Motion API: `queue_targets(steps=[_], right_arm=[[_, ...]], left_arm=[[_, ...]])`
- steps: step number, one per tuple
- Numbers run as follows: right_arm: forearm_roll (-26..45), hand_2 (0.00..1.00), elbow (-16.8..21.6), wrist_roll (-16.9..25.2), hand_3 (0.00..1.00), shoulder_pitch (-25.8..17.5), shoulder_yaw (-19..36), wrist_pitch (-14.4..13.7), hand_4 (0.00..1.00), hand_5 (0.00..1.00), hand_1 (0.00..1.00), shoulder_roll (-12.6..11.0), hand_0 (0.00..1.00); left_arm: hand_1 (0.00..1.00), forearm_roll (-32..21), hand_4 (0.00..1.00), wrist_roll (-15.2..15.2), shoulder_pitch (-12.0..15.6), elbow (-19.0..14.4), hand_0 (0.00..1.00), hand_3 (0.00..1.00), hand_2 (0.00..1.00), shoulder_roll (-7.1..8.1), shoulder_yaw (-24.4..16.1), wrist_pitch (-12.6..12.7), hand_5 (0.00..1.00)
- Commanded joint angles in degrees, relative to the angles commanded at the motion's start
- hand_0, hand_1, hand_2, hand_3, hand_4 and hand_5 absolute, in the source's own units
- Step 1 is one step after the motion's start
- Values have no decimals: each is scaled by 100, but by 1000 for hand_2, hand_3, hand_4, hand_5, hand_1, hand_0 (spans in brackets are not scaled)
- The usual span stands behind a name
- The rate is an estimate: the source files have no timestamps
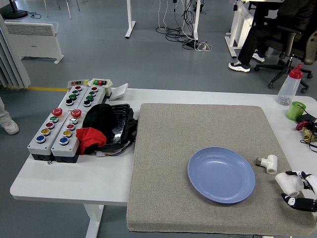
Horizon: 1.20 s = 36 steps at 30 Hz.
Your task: Pick pipe place plate twice
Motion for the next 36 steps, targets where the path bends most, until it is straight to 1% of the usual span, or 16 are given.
queue_targets(steps=[1, 6, 8, 9, 12, 13, 14, 18, 19, 21, 24, 25, 30, 31, 34, 36], right_arm=[[-4, 648, 64, 35, 681, -2, 8, -55, 497, 225, 640, -10, 626], [25, 648, 314, 305, 681, 67, -123, -404, 497, 225, 640, -32, 626], [45, 651, 337, 365, 674, 99, -175, -473, 486, 220, 655, -29, 649], [112, 651, 284, 511, 674, 224, -351, -608, 486, 220, 655, -18, 649], [131, 651, 95, 694, 674, 475, -679, -789, 486, 220, 655, -2, 649], [135, 699, -25, 743, 690, 602, -834, -852, 475, 211, 709, 2, 740], [137, 699, -61, 755, 690, 641, -888, -868, 475, 211, 709, 4, 740], [150, 699, -444, 735, 690, 1120, -1599, -886, 475, 211, 709, 44, 740], [146, 728, -477, 734, 702, 1173, -1713, -887, 472, 208, 743, 55, 798], [150, 728, -592, 730, 702, 1321, -1951, -871, 472, 208, 743, 98, 798], [-10, 728, -792, 561, 702, 1554, -2291, -728, 472, 208, 743, 137, 798], [-77, 943, -881, 593, 801, 1647, -2435, -757, 520, 222, 902, 136, 990], [-651, 943, -1051, 664, 801, 1907, -2788, -813, 520, 222, 902, 106, 990], [-702, 998, -1065, 690, 990, 1923, -2803, -841, 801, 338, 969, 105, 998], [-819, 998, -1149, 882, 990, 1990, -2827, -1001, 801, 338, 969, 116, 998], [-770, 998, -1172, 916, 990, 1997, -2786, -977, 801, 338, 969, 120, 998]], left_arm=[[578, 8, 410, 3, 3, -1, 584, 488, 585, -1, -6, 0, 998], [578, 31, 410, 12, 19, -5, 584, 488, 585, -5, -19, -2, 998], [578, 39, 411, 14, 21, -6, 584, 488, 586, -7, -23, -2, 998], [578, 38, 411, 20, 28, -8, 584, 488, 586, -8, -23, 0, 998], [578, 40, 411, 24, 35, -10, 584, 488, 586, -14, -20, -4, 998], [578, 35, 411, 21, 37, -10, 584, 488, 585, -16, -14, -7, 998], [578, 34, 411, 21, 38, -10, 584, 488, 585, -17, -12, -7, 998], [578, -9, 411, 22, 52, -12, 584, 488, 585, -26, 14, -9, 998], [580, -15, 411, 23, 55, -12, 584, 488, 586, -27, 17, -8, 998], [580, -38, 411, 26, 68, -15, 584, 488, 586, -27, 26, 0, 998], [580, -57, 411, 32, 82, -18, 584, 488, 586, -27, 40, 2, 998], [580, -64, 411, 31, 85, -17, 584, 488, 586, -27, 46, 0, 998], [580, -99, 411, 25, 75, -15, 584, 488, 586, -23, 68, 5, 998], [579, -100, 411, 25, 73, -15, 584, 487, 586, -22, 68, 5, 998], [579, -99, 411, 26, 58, -15, 584, 487, 586, -17, 70, 3, 998], [579, -106, 411, 27, 51, -15, 584, 487, 586, -14, 77, 3, 998]])
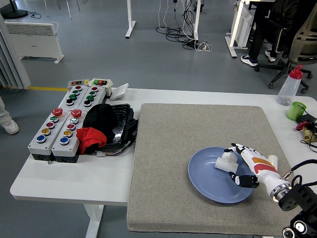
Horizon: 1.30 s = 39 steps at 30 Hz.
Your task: Pick pipe place plate twice
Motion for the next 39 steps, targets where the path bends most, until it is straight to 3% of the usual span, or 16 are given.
queue_targets(steps=[1, 8, 13, 18, 19, 26, 30, 31, 36, 37, 39], right_arm=[[33, 998, -2, -4, 998, -4, 21, 32, 860, 360, 979, -5, 998], [446, 998, -51, 82, 998, -116, 440, -170, 853, 379, 964, -13, 998], [718, 998, -297, 19, 973, -87, 823, -271, 830, 381, 945, -98, 998], [821, 998, -766, -32, 973, 49, 1004, -75, 830, 381, 945, -174, 998], [816, 991, -859, -31, 910, 68, 1013, -22, 822, 382, 934, -178, 998], [918, 983, -1704, 259, 894, 216, 973, 30, 810, 380, 924, -87, 998], [1028, 983, -1927, 411, 894, 274, 887, -14, 810, 380, 924, -84, 998], [1067, 909, -1987, 452, 845, 294, 858, -39, 779, 374, 863, -85, 933], [1148, 909, -2129, 517, 845, 372, 766, -59, 779, 374, 863, -86, 933], [1153, 845, -2146, 517, 808, 382, 753, -56, 760, 361, 810, -87, 851], [1184, 845, -2236, 518, 808, 427, 686, -41, 760, 361, 810, -89, 851]], left_arm=[[578, -4, 411, 1, -1, 0, 584, 487, 587, 1, 0, 2, 998], [578, -28, 411, 0, -5, 0, 584, 488, 586, -1, 10, 9, 998], [578, -21, 410, -1, -8, 0, 584, 488, 586, -1, 7, 7, 998], [578, -21, 410, -2, -16, 0, 584, 488, 586, 2, 9, 4, 998], [578, -18, 410, -1, -18, -1, 584, 488, 587, 2, 7, 3, 998], [578, -75, 410, -7, -22, -1, 584, 488, 587, -9, 46, 6, 998], [578, -107, 410, -12, -24, 1, 584, 488, 587, -10, 61, 12, 998], [578, -115, 409, -13, -23, 0, 584, 487, 586, -9, 65, 13, 998], [578, -104, 409, -6, -26, -3, 584, 487, 586, -12, 59, 9, 998], [579, -103, 408, -6, -27, -3, 584, 487, 587, -12, 59, 8, 998], [579, -90, 408, -3, -32, -3, 584, 487, 587, -13, 51, 3, 998]])
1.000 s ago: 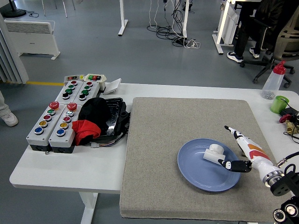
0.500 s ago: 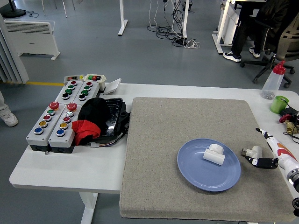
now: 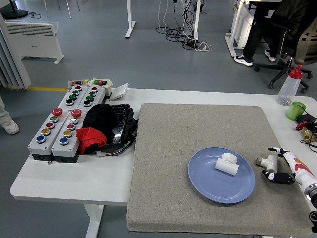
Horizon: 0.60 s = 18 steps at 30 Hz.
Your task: Pick pipe place plate twice
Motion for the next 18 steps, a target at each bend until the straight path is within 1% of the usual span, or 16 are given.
queue_targets(steps=[3, 4, 6, 9, 10, 12, 14, 15, 16, 18], right_arm=[[13, 845, -67, 3, 808, 21, -42, 46, 760, 361, 810, -10, 851], [7, 769, -84, 1, 762, 23, -52, 63, 716, 315, 744, -15, 746], [4, 769, -118, 21, 762, 24, -64, 64, 716, 315, 744, -23, 746], [34, 769, -133, 59, 762, 11, -78, -76, 716, 315, 744, -30, 746], [43, 646, -133, 64, 658, 8, -82, -103, 504, 116, 659, -31, 624], [57, 646, -133, 129, 658, -8, -118, -266, 504, 116, 659, -31, 624], [71, 646, -134, 170, 658, -18, -127, -325, 504, 116, 659, -30, 624], [90, 646, -136, 224, 658, -35, -137, -401, 504, 116, 659, -24, 624], [106, 571, -136, 265, 587, -52, -140, -462, 442, 70, 573, -22, 493], [127, 571, -132, 310, 587, -77, -136, -526, 442, 70, 573, -23, 493]], left_arm=[[579, 6, 408, 0, 0, 0, 584, 487, 587, 0, 1, -5, 998], [579, 6, 409, 2, 0, -1, 584, 487, 587, 0, -1, -4, 998], [579, -3, 409, 4, 2, -2, 584, 487, 587, 0, 1, 0, 998], [579, -7, 409, 5, 5, -3, 584, 487, 587, 0, 4, 1, 998], [579, -7, 408, 5, 6, -3, 584, 488, 587, 0, 3, 1, 998], [579, 16, 408, 14, 13, -7, 584, 488, 587, 0, -12, -4, 998], [579, 30, 408, 19, 15, -9, 584, 488, 587, 0, -20, -8, 998], [579, 36, 408, 21, 18, -10, 584, 488, 587, 0, -26, -9, 998], [580, 31, 408, 19, 19, -10, 584, 488, 587, 0, -21, -10, 998], [580, 26, 408, 16, 19, -9, 584, 488, 587, 0, -14, -13, 998]])
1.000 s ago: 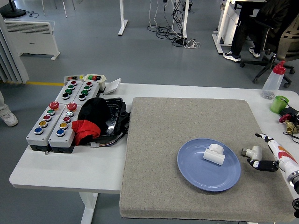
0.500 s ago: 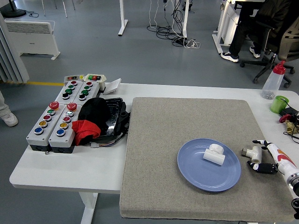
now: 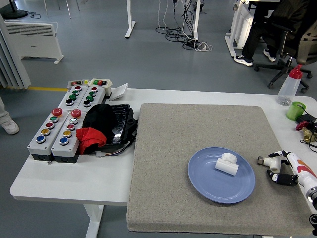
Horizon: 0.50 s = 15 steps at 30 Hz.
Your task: Pick pipe place plate twice
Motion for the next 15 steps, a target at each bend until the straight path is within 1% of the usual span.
queue_targets(steps=[3, 4, 7, 9, 10, 11, 12, 15], right_arm=[[8, 571, 48, 34, 587, -50, 37, -54, 442, 70, 573, -17, 493], [2, 555, 72, 33, 576, -61, 53, -60, 392, 31, 550, -23, 455], [-43, 555, 283, 21, 576, -140, 155, -104, 392, 31, 550, -74, 455], [-57, 555, 504, 5, 576, -204, 199, -128, 392, 31, 550, -129, 455], [-60, 553, 692, -4, 570, -247, 201, -159, 382, 28, 552, -170, 451], [-61, 553, 760, -6, 570, -257, 201, -165, 382, 28, 552, -179, 451], [-80, 553, 992, -5, 570, -312, 134, -195, 382, 28, 552, -242, 451], [-92, 553, 1496, -4, 570, -386, 22, -217, 382, 28, 552, -320, 451]], left_arm=[[580, 1, 408, 1, 4, 0, 584, 488, 587, 0, 2, -5, 998], [580, 7, 409, 3, 5, -1, 584, 487, 587, 0, -2, -6, 998], [580, 19, 409, 5, 15, -2, 584, 487, 587, 0, -6, -11, 998], [580, 22, 409, 8, 25, -3, 584, 487, 587, 0, -14, -6, 998], [580, 24, 409, 9, 31, -3, 584, 487, 587, 0, -15, -6, 998], [580, 25, 409, 9, 32, -3, 584, 487, 587, 0, -16, -6, 998], [580, 43, 409, 12, 38, -4, 584, 487, 587, 0, -27, -10, 998], [580, 63, 409, 16, 44, -5, 584, 487, 587, 0, -38, -14, 998]])
